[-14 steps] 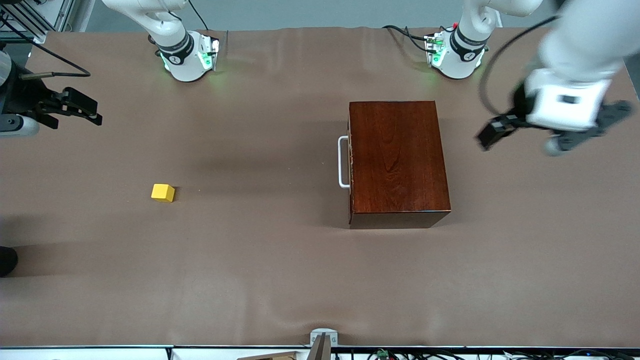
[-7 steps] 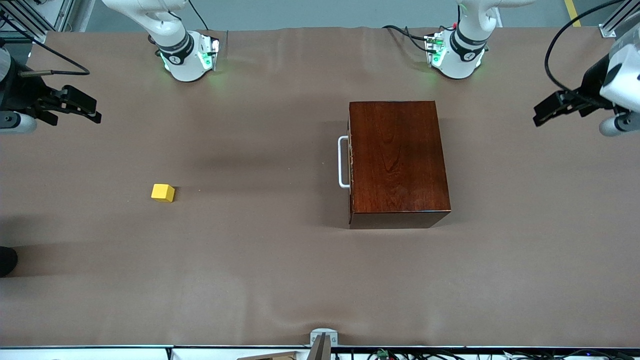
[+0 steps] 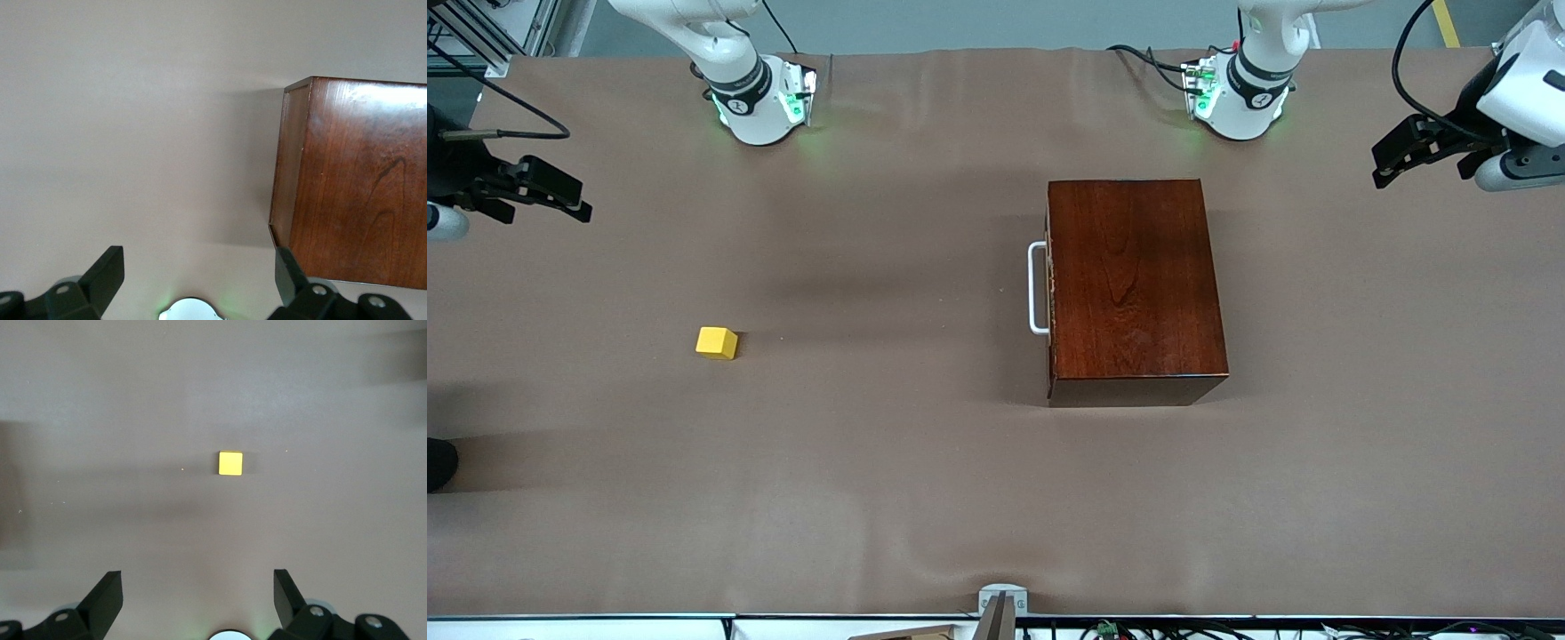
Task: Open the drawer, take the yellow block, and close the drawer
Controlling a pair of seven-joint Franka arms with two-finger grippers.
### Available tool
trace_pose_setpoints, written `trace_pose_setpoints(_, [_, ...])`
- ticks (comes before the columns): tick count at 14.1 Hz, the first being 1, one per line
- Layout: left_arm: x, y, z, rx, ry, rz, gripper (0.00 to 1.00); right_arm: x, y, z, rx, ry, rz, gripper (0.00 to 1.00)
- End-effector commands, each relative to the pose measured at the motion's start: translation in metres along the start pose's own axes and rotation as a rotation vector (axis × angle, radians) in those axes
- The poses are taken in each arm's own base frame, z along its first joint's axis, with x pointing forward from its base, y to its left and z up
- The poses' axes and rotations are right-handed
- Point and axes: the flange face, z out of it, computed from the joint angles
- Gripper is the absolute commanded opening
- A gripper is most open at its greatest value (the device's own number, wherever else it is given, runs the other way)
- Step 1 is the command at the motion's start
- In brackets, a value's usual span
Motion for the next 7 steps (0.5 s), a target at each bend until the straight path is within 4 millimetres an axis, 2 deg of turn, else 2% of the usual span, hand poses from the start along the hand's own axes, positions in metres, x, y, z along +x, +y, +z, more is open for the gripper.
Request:
trace_pose_setpoints(1, [0.0008, -0.0027, -0.0037, 0.014, 0.019, 0.021, 1.0, -0.0081, -0.0022, -0.0029, -0.01, 0.006, 0.006, 1.0])
trace_pose_setpoints(4, [0.004, -0.0021, -0.0102, 0.001, 0.031, 0.025, 1.0, -0.0081, -0.002, -0.0029, -0.011, 0.006, 0.004, 1.0])
trace_pose_setpoints(7, [0.0038, -0.0009, -0.0084, -0.002, 0.023, 0.026, 1.0, -0.0081, -0.0013, -0.0029, -0.031, 0.007, 0.005, 1.0])
